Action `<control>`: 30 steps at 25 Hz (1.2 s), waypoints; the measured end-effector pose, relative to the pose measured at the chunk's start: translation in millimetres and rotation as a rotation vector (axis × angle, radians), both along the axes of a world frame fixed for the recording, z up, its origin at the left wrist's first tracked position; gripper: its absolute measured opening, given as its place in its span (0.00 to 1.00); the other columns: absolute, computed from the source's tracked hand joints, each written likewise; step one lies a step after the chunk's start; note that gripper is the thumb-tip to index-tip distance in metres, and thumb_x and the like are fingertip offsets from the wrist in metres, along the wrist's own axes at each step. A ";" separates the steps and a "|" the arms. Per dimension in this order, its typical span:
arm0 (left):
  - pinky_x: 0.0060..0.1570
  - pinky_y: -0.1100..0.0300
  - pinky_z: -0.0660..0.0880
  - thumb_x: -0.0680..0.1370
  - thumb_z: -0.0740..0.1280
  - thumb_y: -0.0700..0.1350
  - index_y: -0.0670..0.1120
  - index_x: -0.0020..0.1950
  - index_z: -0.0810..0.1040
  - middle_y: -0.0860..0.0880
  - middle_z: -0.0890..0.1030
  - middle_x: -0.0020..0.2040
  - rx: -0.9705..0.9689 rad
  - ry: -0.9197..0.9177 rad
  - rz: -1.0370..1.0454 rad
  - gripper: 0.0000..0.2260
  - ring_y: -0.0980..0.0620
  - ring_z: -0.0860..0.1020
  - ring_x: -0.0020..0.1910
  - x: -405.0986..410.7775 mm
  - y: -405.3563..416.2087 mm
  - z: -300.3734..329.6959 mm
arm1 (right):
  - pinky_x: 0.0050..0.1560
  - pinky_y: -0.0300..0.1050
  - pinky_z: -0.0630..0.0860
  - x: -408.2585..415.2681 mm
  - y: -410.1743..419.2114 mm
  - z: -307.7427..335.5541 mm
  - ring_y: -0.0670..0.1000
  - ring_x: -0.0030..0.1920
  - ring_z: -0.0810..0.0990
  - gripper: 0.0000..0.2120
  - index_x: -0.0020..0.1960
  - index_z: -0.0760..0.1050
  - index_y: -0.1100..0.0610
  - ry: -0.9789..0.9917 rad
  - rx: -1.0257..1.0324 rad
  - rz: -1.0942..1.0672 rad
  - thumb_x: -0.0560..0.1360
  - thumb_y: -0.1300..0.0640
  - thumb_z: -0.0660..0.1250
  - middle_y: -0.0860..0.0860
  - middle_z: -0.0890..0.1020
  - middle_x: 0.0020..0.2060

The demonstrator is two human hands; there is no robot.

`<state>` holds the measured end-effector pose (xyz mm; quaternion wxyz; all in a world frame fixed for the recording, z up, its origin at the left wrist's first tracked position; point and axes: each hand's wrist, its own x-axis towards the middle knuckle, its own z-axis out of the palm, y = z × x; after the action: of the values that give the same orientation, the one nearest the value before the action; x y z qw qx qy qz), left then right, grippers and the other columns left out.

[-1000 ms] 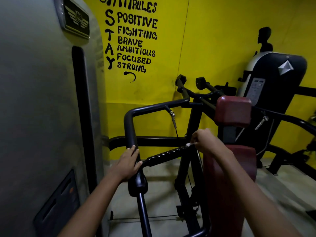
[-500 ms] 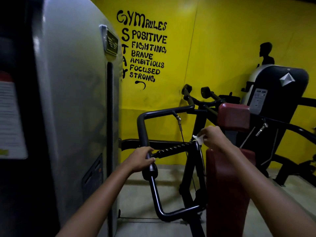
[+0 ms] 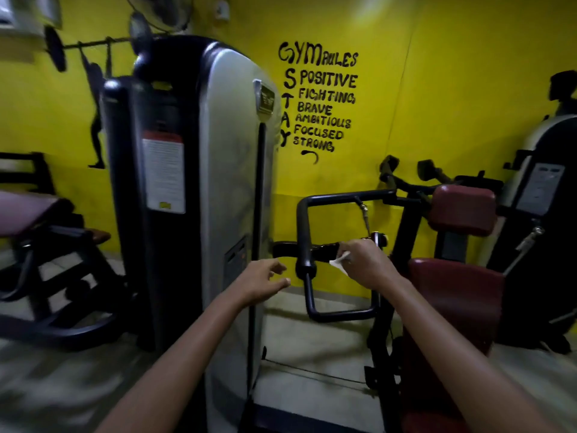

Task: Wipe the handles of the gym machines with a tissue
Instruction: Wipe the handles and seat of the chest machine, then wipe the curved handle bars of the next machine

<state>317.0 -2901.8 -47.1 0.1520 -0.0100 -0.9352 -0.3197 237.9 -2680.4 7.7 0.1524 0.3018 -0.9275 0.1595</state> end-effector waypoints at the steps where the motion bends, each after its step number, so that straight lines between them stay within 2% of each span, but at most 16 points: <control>1: 0.54 0.62 0.72 0.76 0.69 0.48 0.42 0.62 0.77 0.46 0.80 0.57 -0.016 0.004 0.024 0.17 0.50 0.79 0.56 18.2 -3.1 1.6 | 0.37 0.46 0.74 13.2 -8.1 -1.0 0.56 0.43 0.78 0.06 0.47 0.79 0.56 -0.032 -0.012 0.027 0.75 0.62 0.63 0.55 0.81 0.44; 3: 0.55 0.61 0.72 0.76 0.69 0.47 0.41 0.61 0.78 0.45 0.81 0.56 -0.031 0.012 0.095 0.16 0.49 0.79 0.56 61.5 -20.3 8.5 | 0.34 0.44 0.70 43.5 -35.7 -0.7 0.57 0.41 0.78 0.04 0.47 0.77 0.58 -0.080 -0.037 0.150 0.76 0.61 0.63 0.56 0.81 0.43; 5: 0.55 0.62 0.72 0.76 0.69 0.47 0.41 0.61 0.78 0.45 0.81 0.56 -0.026 0.024 0.189 0.16 0.50 0.79 0.55 104.0 -48.1 15.5 | 0.32 0.39 0.67 75.0 -73.7 1.8 0.53 0.38 0.77 0.07 0.49 0.79 0.59 -0.082 -0.075 0.309 0.77 0.61 0.62 0.53 0.80 0.40; 8: 0.52 0.69 0.70 0.76 0.70 0.47 0.43 0.61 0.78 0.49 0.80 0.56 -0.010 0.037 0.312 0.16 0.55 0.78 0.54 163.6 -98.4 20.6 | 0.37 0.23 0.66 115.8 -140.6 3.1 0.45 0.45 0.80 0.09 0.51 0.82 0.60 -0.076 -0.106 0.525 0.75 0.63 0.64 0.52 0.83 0.43; 9: 0.51 0.69 0.70 0.76 0.69 0.47 0.43 0.61 0.78 0.49 0.80 0.55 -0.012 0.036 0.348 0.16 0.55 0.78 0.54 181.5 -114.8 21.8 | 0.40 0.21 0.66 125.7 -163.1 3.1 0.45 0.47 0.81 0.07 0.50 0.82 0.60 -0.085 -0.113 0.578 0.75 0.63 0.66 0.53 0.84 0.44; 10: 0.52 0.69 0.70 0.76 0.69 0.48 0.43 0.61 0.78 0.50 0.80 0.55 -0.016 0.035 0.389 0.16 0.55 0.78 0.54 202.5 -134.7 22.2 | 0.41 0.22 0.68 138.4 -189.0 3.2 0.45 0.47 0.82 0.06 0.48 0.83 0.60 -0.100 -0.121 0.629 0.74 0.63 0.68 0.53 0.85 0.44; 13: 0.55 0.62 0.74 0.76 0.69 0.49 0.44 0.60 0.78 0.49 0.81 0.55 -0.025 0.030 0.519 0.15 0.53 0.78 0.54 267.5 -198.9 21.6 | 0.40 0.26 0.73 184.6 -269.4 -1.0 0.40 0.38 0.80 0.06 0.46 0.83 0.62 -0.131 -0.150 0.767 0.74 0.60 0.70 0.51 0.84 0.38; 15: 0.54 0.60 0.74 0.76 0.69 0.49 0.44 0.60 0.78 0.49 0.80 0.55 -0.043 0.020 0.595 0.15 0.52 0.78 0.55 310.3 -245.4 20.9 | 0.39 0.36 0.76 218.0 -324.8 -5.3 0.44 0.39 0.81 0.08 0.45 0.82 0.62 -0.121 -0.154 0.828 0.74 0.56 0.70 0.53 0.85 0.38; 16: 0.54 0.60 0.73 0.76 0.69 0.48 0.44 0.60 0.78 0.48 0.80 0.55 -0.048 0.012 0.625 0.15 0.51 0.78 0.55 331.6 -269.8 21.2 | 0.38 0.37 0.75 234.8 -353.8 -6.7 0.46 0.40 0.81 0.09 0.45 0.82 0.62 -0.119 -0.147 0.846 0.74 0.55 0.70 0.54 0.85 0.39; 18: 0.55 0.57 0.75 0.76 0.69 0.47 0.44 0.60 0.79 0.48 0.80 0.54 -0.055 0.006 0.677 0.14 0.51 0.78 0.55 366.4 -312.6 23.5 | 0.38 0.33 0.70 261.5 -403.9 -8.8 0.47 0.42 0.81 0.09 0.46 0.81 0.62 -0.115 -0.137 0.869 0.75 0.55 0.69 0.54 0.84 0.42; 22: 0.56 0.56 0.75 0.75 0.69 0.46 0.44 0.59 0.79 0.48 0.81 0.54 -0.053 0.005 0.776 0.14 0.51 0.79 0.53 430.3 -393.5 22.5 | 0.42 0.34 0.66 309.9 -506.2 -18.3 0.53 0.50 0.81 0.09 0.52 0.81 0.63 -0.091 -0.146 0.902 0.75 0.60 0.67 0.57 0.84 0.47; 25: 0.54 0.59 0.73 0.75 0.70 0.44 0.42 0.58 0.79 0.47 0.80 0.54 -0.024 -0.007 0.818 0.13 0.50 0.78 0.53 462.7 -435.3 15.8 | 0.41 0.39 0.71 332.3 -568.6 -26.7 0.54 0.49 0.81 0.08 0.51 0.82 0.61 -0.093 -0.138 0.904 0.75 0.60 0.67 0.57 0.84 0.46; 28: 0.52 0.60 0.73 0.75 0.70 0.44 0.42 0.58 0.79 0.48 0.79 0.54 0.012 0.008 0.861 0.13 0.52 0.77 0.52 484.0 -482.3 8.2 | 0.45 0.45 0.77 349.6 -627.4 -31.1 0.54 0.46 0.82 0.06 0.49 0.82 0.61 -0.085 -0.111 0.954 0.75 0.61 0.67 0.57 0.84 0.44; 30: 0.52 0.59 0.73 0.75 0.70 0.45 0.43 0.59 0.78 0.48 0.80 0.54 0.029 0.008 0.887 0.14 0.51 0.77 0.51 496.3 -519.6 1.4 | 0.41 0.40 0.76 359.8 -669.1 -33.9 0.51 0.44 0.82 0.06 0.47 0.82 0.60 -0.090 -0.130 0.994 0.74 0.59 0.69 0.56 0.84 0.43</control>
<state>813.3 -3421.4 -45.7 0.2783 0.3931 -0.8438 -0.2367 597.7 -3349.5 -26.2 0.0365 0.6899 -0.6653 0.2829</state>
